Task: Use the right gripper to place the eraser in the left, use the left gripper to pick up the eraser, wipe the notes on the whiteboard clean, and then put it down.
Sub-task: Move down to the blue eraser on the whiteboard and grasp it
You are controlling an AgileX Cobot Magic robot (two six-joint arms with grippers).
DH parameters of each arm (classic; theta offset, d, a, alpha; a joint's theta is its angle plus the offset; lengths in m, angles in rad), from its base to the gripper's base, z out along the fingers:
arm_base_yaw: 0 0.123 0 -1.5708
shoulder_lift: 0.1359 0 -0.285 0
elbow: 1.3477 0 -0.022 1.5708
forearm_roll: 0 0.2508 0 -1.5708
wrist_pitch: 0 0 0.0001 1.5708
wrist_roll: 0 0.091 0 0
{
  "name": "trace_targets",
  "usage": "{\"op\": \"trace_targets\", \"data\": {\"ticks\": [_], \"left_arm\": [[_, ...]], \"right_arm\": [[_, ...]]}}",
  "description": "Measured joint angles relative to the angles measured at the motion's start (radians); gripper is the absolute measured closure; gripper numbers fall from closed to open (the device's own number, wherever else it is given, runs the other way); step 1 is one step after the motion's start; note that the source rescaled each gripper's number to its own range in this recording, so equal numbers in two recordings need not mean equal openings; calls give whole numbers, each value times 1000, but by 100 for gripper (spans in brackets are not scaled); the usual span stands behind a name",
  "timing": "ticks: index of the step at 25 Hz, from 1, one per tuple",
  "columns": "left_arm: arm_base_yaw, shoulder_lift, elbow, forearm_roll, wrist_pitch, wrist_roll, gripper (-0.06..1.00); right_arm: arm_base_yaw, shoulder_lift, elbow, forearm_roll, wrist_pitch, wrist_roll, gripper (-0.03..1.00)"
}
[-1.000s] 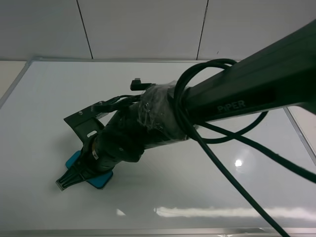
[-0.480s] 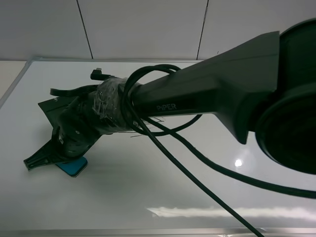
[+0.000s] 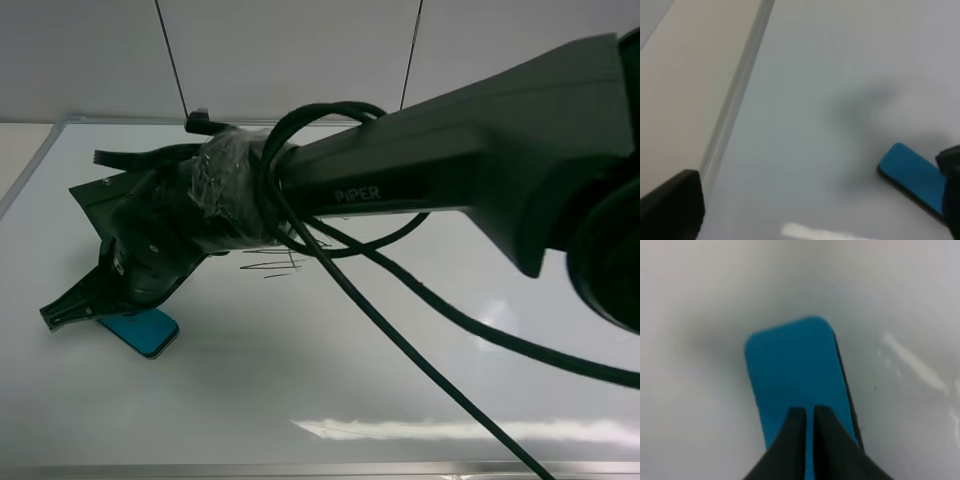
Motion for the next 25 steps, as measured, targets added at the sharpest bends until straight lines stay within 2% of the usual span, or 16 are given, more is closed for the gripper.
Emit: {"op": "trace_targets", "data": {"ticks": [3,6,9,11,12,14,19,25], "left_arm": [[0,0,0,0,0,0,3],[0,0,0,0,0,0,3],[0,0,0,0,0,0,3],[0,0,0,0,0,0,3],[0,0,0,0,0,0,3],[0,0,0,0,0,0,3],[0,0,0,0,0,0,3],[0,0,0,0,0,0,3]], "right_arm": [[-21,-33,0,0,4,2,96],[-34,-54,0,0,11,3,86],[-34,-73,0,0,13,-9,57],[-34,-84,0,-16,23,-37,26],[-34,-89,0,-31,29,-59,16],[-34,-100,0,-41,37,-127,3],[-38,-130,0,-32,54,-249,-3],[-104,-188,0,-33,151,-281,-3]]}}
